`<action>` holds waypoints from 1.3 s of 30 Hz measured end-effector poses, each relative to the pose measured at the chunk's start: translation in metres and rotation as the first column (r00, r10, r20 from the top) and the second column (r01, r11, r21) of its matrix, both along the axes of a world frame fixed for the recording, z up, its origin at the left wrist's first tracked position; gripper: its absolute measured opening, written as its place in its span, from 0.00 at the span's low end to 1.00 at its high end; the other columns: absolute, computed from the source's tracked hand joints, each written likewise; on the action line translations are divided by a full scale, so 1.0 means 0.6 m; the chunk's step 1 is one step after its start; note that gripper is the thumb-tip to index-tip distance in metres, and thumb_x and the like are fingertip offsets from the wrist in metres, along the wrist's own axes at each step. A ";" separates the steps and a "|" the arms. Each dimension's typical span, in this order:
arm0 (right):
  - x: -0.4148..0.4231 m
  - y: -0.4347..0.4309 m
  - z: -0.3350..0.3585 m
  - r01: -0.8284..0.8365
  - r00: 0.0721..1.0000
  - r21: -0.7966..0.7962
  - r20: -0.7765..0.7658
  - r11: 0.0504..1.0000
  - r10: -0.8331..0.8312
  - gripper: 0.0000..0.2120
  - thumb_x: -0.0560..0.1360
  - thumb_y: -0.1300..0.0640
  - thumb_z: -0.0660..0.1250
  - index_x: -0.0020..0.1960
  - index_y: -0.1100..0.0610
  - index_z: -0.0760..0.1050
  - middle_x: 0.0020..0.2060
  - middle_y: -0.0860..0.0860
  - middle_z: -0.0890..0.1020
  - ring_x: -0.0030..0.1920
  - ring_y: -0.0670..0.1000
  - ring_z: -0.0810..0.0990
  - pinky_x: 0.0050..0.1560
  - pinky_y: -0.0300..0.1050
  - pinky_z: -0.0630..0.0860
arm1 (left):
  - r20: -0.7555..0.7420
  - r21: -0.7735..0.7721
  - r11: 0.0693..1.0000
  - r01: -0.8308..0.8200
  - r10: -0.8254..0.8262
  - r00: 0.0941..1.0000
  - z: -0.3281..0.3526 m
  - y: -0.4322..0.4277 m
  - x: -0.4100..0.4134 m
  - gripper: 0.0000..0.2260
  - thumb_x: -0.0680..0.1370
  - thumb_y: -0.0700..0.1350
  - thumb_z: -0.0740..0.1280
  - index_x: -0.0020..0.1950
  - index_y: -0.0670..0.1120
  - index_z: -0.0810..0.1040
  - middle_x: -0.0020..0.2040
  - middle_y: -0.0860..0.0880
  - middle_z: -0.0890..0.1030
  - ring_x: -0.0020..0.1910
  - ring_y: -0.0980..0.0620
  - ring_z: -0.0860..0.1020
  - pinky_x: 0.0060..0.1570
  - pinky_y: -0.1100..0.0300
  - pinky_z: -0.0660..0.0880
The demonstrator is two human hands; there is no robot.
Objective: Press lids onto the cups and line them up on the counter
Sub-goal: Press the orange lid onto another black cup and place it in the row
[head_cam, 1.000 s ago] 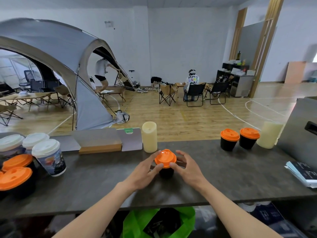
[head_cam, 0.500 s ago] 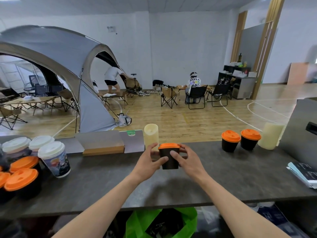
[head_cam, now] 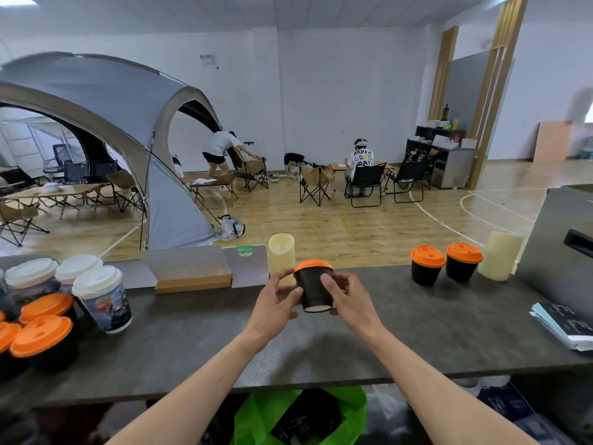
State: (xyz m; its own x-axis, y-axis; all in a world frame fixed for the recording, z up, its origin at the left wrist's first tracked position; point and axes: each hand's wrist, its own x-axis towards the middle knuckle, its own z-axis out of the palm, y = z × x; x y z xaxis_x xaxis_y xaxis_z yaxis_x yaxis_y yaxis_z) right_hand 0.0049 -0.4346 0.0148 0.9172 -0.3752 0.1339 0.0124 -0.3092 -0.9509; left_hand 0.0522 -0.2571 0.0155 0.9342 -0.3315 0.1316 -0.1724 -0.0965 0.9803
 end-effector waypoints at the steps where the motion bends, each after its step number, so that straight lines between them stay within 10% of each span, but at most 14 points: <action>1: 0.000 -0.001 -0.003 0.005 1.000 -0.016 0.006 1.000 -0.005 0.27 0.74 0.35 0.68 0.64 0.52 0.72 0.55 0.45 0.80 0.53 0.47 0.82 0.51 0.53 0.84 | -0.011 -0.017 1.000 -0.004 0.003 1.000 0.001 -0.001 -0.001 0.21 0.81 0.44 0.70 0.71 0.54 0.68 0.58 0.45 0.81 0.54 0.51 0.84 0.49 0.52 0.84; 9: 0.000 -0.010 -0.003 0.061 0.998 0.001 0.022 0.998 -0.061 0.16 0.79 0.42 0.66 0.61 0.51 0.73 0.48 0.46 0.83 0.50 0.46 0.83 0.57 0.55 0.81 | 0.024 -0.037 0.996 -0.078 0.079 0.997 -0.001 -0.010 0.001 0.17 0.81 0.47 0.70 0.67 0.41 0.77 0.56 0.47 0.83 0.54 0.51 0.84 0.50 0.57 0.84; 17: -0.008 -0.011 -0.013 -0.010 1.000 -0.052 0.021 0.999 0.011 0.14 0.75 0.34 0.67 0.51 0.42 0.76 0.50 0.45 0.84 0.51 0.46 0.83 0.55 0.55 0.81 | 0.053 -0.019 0.999 -0.038 0.039 0.998 -0.003 -0.009 -0.004 0.13 0.80 0.42 0.72 0.63 0.50 0.79 0.56 0.52 0.84 0.55 0.55 0.84 0.52 0.54 0.83; 21: -0.005 -0.014 -0.012 0.022 0.998 0.001 0.060 1.000 -0.022 0.24 0.74 0.36 0.68 0.64 0.50 0.75 0.53 0.45 0.83 0.54 0.45 0.82 0.58 0.55 0.81 | 0.056 -0.028 0.997 -0.070 0.072 0.996 -0.002 -0.010 -0.004 0.13 0.79 0.42 0.73 0.63 0.47 0.80 0.55 0.50 0.85 0.53 0.56 0.84 0.52 0.56 0.83; 31: -0.009 -0.016 -0.009 -0.011 0.996 -0.036 0.091 0.999 0.014 0.04 0.79 0.40 0.66 0.50 0.39 0.76 0.51 0.46 0.82 0.52 0.46 0.82 0.56 0.56 0.81 | 0.100 -0.031 0.998 -0.060 0.063 0.993 0.000 -0.011 -0.005 0.11 0.79 0.41 0.72 0.61 0.49 0.81 0.54 0.53 0.86 0.54 0.58 0.84 0.55 0.58 0.82; 39: -0.008 -0.026 -0.016 0.032 0.994 0.022 0.099 0.999 -0.034 0.10 0.82 0.48 0.64 0.60 0.50 0.74 0.53 0.48 0.84 0.53 0.44 0.83 0.57 0.53 0.82 | 0.078 -0.042 0.994 -0.099 0.102 0.992 -0.007 -0.021 0.000 0.16 0.74 0.45 0.78 0.61 0.47 0.81 0.52 0.52 0.87 0.52 0.56 0.85 0.56 0.56 0.82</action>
State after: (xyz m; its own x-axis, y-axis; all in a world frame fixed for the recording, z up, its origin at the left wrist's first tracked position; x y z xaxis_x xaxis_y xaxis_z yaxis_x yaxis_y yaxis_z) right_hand 0.0002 -0.4503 0.0052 0.8867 -0.4089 0.2160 0.0974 -0.2915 -0.9516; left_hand 0.0524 -0.2695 0.0113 0.9486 -0.2298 0.2178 -0.2415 -0.0801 0.9671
